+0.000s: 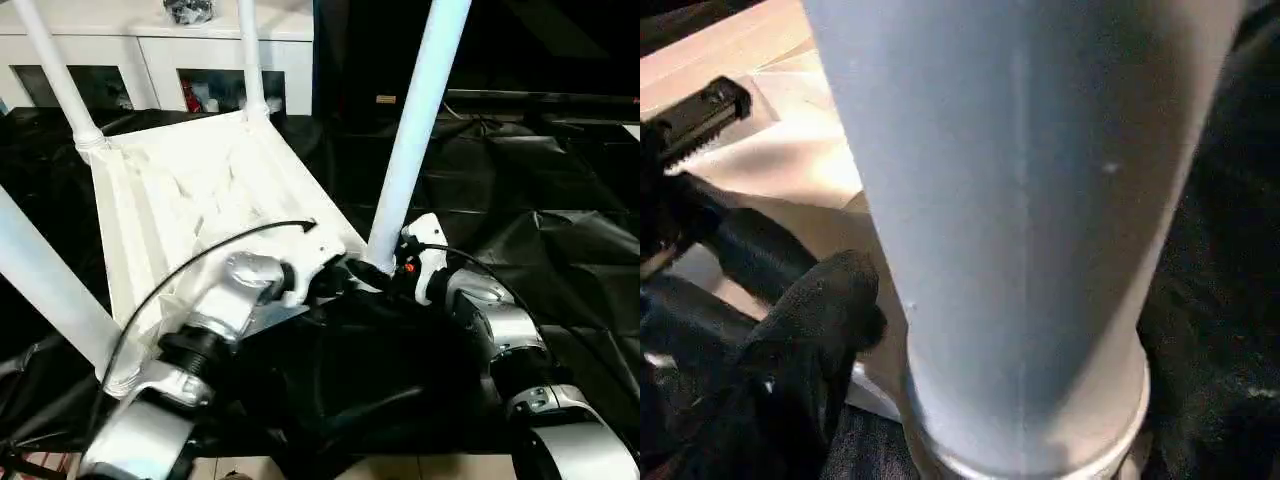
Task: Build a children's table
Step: Rotate leg to tighten
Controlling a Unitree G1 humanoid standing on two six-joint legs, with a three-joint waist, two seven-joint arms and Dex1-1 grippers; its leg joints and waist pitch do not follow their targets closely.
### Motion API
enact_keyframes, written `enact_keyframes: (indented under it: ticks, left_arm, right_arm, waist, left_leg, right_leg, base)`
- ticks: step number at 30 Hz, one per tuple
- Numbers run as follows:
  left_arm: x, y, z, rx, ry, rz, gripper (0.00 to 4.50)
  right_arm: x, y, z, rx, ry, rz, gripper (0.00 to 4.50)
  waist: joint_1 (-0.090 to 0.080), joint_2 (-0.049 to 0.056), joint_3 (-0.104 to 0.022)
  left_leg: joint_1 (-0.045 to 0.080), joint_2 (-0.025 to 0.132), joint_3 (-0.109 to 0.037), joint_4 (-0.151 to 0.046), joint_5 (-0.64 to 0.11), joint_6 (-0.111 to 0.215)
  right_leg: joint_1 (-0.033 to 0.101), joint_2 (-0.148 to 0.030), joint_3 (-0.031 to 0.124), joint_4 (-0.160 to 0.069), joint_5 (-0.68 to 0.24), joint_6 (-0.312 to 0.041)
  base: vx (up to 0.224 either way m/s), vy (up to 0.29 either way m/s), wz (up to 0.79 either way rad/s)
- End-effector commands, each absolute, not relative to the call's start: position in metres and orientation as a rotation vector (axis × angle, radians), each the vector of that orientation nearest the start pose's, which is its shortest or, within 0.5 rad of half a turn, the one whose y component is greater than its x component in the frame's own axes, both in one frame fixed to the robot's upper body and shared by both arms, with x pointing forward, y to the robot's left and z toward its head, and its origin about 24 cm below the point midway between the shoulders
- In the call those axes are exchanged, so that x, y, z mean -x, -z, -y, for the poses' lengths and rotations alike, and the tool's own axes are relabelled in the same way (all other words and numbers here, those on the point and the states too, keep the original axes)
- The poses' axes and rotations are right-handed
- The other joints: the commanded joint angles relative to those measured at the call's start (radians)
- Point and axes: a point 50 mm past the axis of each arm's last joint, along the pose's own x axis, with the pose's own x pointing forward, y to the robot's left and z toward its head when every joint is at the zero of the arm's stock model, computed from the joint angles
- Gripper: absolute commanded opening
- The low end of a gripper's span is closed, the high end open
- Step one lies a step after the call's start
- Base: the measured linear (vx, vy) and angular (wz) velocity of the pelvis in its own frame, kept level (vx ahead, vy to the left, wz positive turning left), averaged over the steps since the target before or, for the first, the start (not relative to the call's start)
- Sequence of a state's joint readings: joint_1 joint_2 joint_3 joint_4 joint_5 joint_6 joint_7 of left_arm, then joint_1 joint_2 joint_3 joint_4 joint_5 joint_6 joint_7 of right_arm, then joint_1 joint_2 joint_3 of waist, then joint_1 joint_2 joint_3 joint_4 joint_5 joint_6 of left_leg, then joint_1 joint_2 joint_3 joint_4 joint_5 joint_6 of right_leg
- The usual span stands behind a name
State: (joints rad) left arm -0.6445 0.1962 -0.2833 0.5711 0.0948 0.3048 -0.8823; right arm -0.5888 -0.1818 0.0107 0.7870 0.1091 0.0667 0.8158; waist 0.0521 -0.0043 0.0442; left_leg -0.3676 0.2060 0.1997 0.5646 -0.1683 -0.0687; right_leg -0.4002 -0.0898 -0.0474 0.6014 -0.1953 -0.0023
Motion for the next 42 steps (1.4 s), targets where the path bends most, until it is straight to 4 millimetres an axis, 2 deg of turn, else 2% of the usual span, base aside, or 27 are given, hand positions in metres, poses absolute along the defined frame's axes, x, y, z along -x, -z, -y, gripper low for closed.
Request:
enact_keyframes:
  ticks: [1, 5, 6, 7, 11, 12, 15, 16, 18, 24, 25, 28, 30, 32, 34, 36, 38, 39, 40, 42]
  left_arm:
    - [-0.33, -0.05, -0.099, -0.401, 1.039, -0.493, 0.91]
    - [-0.326, -0.052, -0.104, -0.403, 1.04, -0.5, 0.91]
    - [-0.324, -0.052, -0.105, -0.401, 1.043, -0.502, 0.91]
    - [-0.324, -0.052, -0.105, -0.401, 1.043, -0.502, 0.91]
    - [-0.32, -0.048, -0.103, -0.371, 1.053, -0.508, 0.91]
    - [-0.32, -0.046, -0.102, -0.37, 1.056, -0.512, 0.64]
    - [-0.321, -0.044, -0.1, -0.348, 1.053, -0.518, 0.48]
    - [-0.321, -0.043, -0.099, -0.347, 1.059, -0.524, 0.37]
    - [-0.32, -0.042, -0.1, -0.344, 1.069, -0.534, 0.16]
    - [-0.317, -0.041, -0.103, -0.336, 1.115, -0.556, 0.03]
    - [-0.316, -0.04, -0.103, -0.337, 1.129, -0.556, 0.01]
    - [-0.315, -0.04, -0.104, -0.338, 1.153, -0.548, 0.0]
    - [-0.313, -0.041, -0.104, -0.332, 1.201, -0.533, 0.0]
    - [-0.309, -0.044, -0.104, -0.325, 1.278, -0.502, 0.0]
    - [-0.306, -0.046, -0.105, -0.324, 1.336, -0.474, 0.0]
    - [-0.301, -0.049, -0.108, -0.325, 1.43, -0.454, 0.0]
    - [-0.3, -0.05, -0.11, -0.334, 1.454, -0.454, 0.0]
    - [-0.3, -0.05, -0.113, -0.339, 1.469, -0.459, 0.0]
    - [-0.3, -0.05, -0.113, -0.339, 1.469, -0.459, 0.0]
    - [-0.3, -0.05, -0.115, -0.342, 1.486, -0.459, 0.0]
  right_arm:
    - [-0.324, -0.013, 0.133, -0.018, -0.853, -0.404, 3.92]
    - [-0.324, -0.013, 0.134, -0.02, -0.859, -0.407, 3.92]
    - [-0.323, -0.012, 0.133, -0.02, -0.86, -0.408, 3.92]
    - [-0.323, -0.012, 0.133, -0.02, -0.86, -0.408, 3.92]
    - [-0.322, -0.012, 0.132, -0.021, -0.869, -0.408, 3.92]
    - [-0.322, -0.012, 0.132, -0.02, -0.871, -0.408, 3.92]
    - [-0.322, -0.013, 0.132, -0.02, -0.881, -0.406, 3.92]
    - [-0.321, -0.013, 0.133, -0.019, -0.883, -0.406, 3.92]
    - [-0.321, -0.013, 0.134, -0.017, -0.885, -0.406, 3.92]
    - [-0.32, -0.014, 0.138, -0.008, -0.897, -0.4, 3.92]
    - [-0.32, -0.015, 0.138, -0.014, -0.907, -0.398, 4.1]
    - [-0.32, -0.018, 0.141, -0.031, -0.925, -0.392, 4.21]
    - [-0.319, -0.022, 0.143, -0.031, -0.965, -0.39, 4.45]
    - [-0.315, -0.025, 0.145, 0.002, -1.033, -0.39, 4.45]
    - [-0.312, -0.027, 0.146, 0.032, -1.09, -0.388, 4.45]
    - [-0.303, -0.03, 0.148, 0.076, -1.207, -0.394, 4.45]
    - [-0.3, -0.031, 0.149, 0.089, -1.245, -0.4, 4.45]
    - [-0.298, -0.031, 0.149, 0.098, -1.276, -0.41, 4.45]
    - [-0.298, -0.031, 0.149, 0.098, -1.276, -0.41, 4.45]
    - [-0.295, -0.031, 0.15, 0.109, -1.306, -0.426, 4.45]
  waist:
    - [0.004, 0.008, -0.058]
    - [0.001, 0.01, -0.057]
    - [0.0, 0.005, -0.056]
    - [0.002, 0.008, -0.057]
    - [0.002, 0.008, -0.058]
    - [0.003, 0.008, -0.059]
    - [0.004, 0.007, -0.059]
    - [0.007, 0.018, -0.058]
    - [0.007, 0.01, -0.059]
    - [0.009, 0.014, -0.06]
    - [0.009, 0.014, -0.06]
    - [0.009, 0.014, -0.058]
    - [0.011, 0.013, -0.058]
    - [0.013, 0.01, -0.059]
    - [0.018, 0.011, -0.059]
    - [0.022, 0.009, -0.061]
    - [0.033, 0.01, -0.061]
    - [0.037, 0.007, -0.061]
    - [0.04, 0.011, -0.06]
    - [0.04, 0.008, -0.057]
  left_leg:
    - [0.011, 0.026, -0.013, -0.06, -0.242, 0.039]
    - [0.012, 0.026, -0.013, -0.06, -0.247, 0.036]
    - [0.011, 0.025, -0.013, -0.06, -0.249, 0.037]
    - [0.012, 0.025, -0.013, -0.06, -0.243, 0.037]
    - [0.011, 0.023, -0.012, -0.058, -0.229, 0.039]
    - [0.011, 0.023, -0.012, -0.058, -0.224, 0.041]
    - [0.011, 0.022, -0.011, -0.056, -0.221, 0.044]
    - [0.013, 0.023, -0.012, -0.057, -0.225, 0.04]
    - [0.012, 0.022, -0.011, -0.057, -0.232, 0.039]
    - [0.012, 0.022, -0.012, -0.056, -0.22, 0.046]
    - [0.012, 0.022, -0.012, -0.056, -0.224, 0.045]
    - [0.013, 0.022, -0.011, -0.057, -0.243, 0.043]
    - [0.013, 0.022, -0.011, -0.057, -0.249, 0.042]
    - [0.012, 0.023, -0.011, -0.057, -0.237, 0.044]
    - [0.009, 0.025, -0.011, -0.055, -0.22, 0.053]
    - [0.013, 0.025, -0.008, -0.053, -0.216, 0.058]
    - [0.013, 0.026, -0.007, -0.051, -0.2, 0.068]
    - [0.015, 0.027, -0.005, -0.051, -0.199, 0.07]
    - [0.014, 0.028, -0.006, -0.052, -0.201, 0.066]
    - [0.013, 0.028, -0.007, -0.054, -0.216, 0.057]
  right_leg:
    - [0.049, -0.046, 0.03, -0.067, -0.094, -0.265]
    - [0.047, -0.044, 0.03, -0.067, -0.103, -0.265]
    - [0.048, -0.043, 0.03, -0.068, -0.109, -0.263]
    - [0.048, -0.044, 0.031, -0.067, -0.109, -0.261]
    - [0.047, -0.042, 0.031, -0.065, -0.086, -0.262]
    - [0.048, -0.042, 0.031, -0.064, -0.078, -0.263]
    - [0.048, -0.043, 0.031, -0.064, -0.075, -0.264]
    - [0.047, -0.043, 0.031, -0.065, -0.079, -0.264]
    - [0.049, -0.042, 0.031, -0.065, -0.08, -0.261]
    - [0.049, -0.042, 0.029, -0.064, -0.071, -0.261]
    - [0.049, -0.042, 0.029, -0.065, -0.077, -0.262]
    - [0.048, -0.041, 0.029, -0.067, -0.105, -0.258]
    - [0.049, -0.041, 0.029, -0.069, -0.121, -0.253]
    - [0.05, -0.041, 0.029, -0.067, -0.115, -0.25]
    - [0.051, -0.041, 0.028, -0.064, -0.098, -0.247]
    - [0.048, -0.04, 0.028, -0.064, -0.088, -0.255]
    - [0.047, -0.04, 0.029, -0.06, -0.073, -0.258]
    - [0.044, -0.041, 0.03, -0.059, -0.072, -0.261]
    - [0.044, -0.042, 0.029, -0.058, -0.08, -0.261]
    - [0.045, -0.043, 0.029, -0.061, -0.112, -0.253]
  base:
    - [0.0, 0.0, 0.0]
    - [0.0, 0.0, 0.0]
    - [0.0, 0.0, 0.0]
    - [0.0, 0.0, 0.0]
    - [0.0, 0.0, 0.0]
    - [0.0, 0.0, 0.0]
    - [0.0, 0.0, 0.0]
    - [0.0, 0.0, 0.0]
    - [0.0, 0.0, 0.0]
    - [0.0, 0.0, 0.0]
    - [0.0, 0.0, 0.0]
    - [0.0, 0.0, 0.0]
    - [0.0, 0.0, 0.0]
    - [0.0, 0.0, 0.0]
    - [0.0, 0.0, 0.0]
    - [0.0, 0.0, 0.0]
    - [0.0, 0.0, 0.0]
    - [0.0, 0.0, 0.0]
    - [0.0, 0.0, 0.0]
    - [0.0, 0.0, 0.0]
